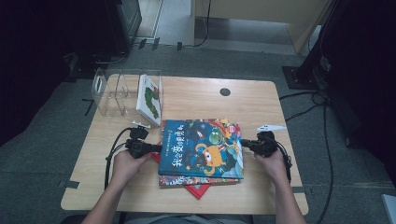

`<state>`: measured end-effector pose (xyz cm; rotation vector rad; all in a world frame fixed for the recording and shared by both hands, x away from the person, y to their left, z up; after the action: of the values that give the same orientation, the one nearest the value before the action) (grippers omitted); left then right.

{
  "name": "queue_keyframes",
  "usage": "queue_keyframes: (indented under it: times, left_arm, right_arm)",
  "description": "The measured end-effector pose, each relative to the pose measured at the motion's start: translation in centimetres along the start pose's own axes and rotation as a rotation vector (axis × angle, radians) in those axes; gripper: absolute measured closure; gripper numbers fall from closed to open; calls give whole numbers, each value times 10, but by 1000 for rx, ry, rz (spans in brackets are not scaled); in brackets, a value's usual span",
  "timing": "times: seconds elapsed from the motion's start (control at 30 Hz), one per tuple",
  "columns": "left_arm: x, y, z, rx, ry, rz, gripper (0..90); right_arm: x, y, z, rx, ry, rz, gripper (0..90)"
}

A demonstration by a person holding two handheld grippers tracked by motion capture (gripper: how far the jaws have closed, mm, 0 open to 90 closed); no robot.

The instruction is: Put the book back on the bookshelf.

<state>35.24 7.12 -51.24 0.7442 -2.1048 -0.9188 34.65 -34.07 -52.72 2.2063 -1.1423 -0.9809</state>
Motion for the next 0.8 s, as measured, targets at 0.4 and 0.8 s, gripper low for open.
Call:
queue_keyframes:
  times: [0.4,0.8]
  left_arm:
    - [-9,8,0,25,44,11,656]
    - [-5,-3,-2,-8,-3,-2,488]
  right_arm:
    - [-6,-6,-4,-13,20,-15,900]
    - [-11,-9,-3,-13,32,-19,900]
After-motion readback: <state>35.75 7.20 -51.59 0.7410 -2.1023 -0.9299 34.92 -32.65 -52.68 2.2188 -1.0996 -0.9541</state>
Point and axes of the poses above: each handheld gripper's, and its own axes: y roughly backward along the jaws, z roughly out of its underside, x roughly to its right, the point moved 4 cm from there along -y, roughly forward along the jaws, and after that the axes turned 8 degrees about -y, right-handed, at the moved point
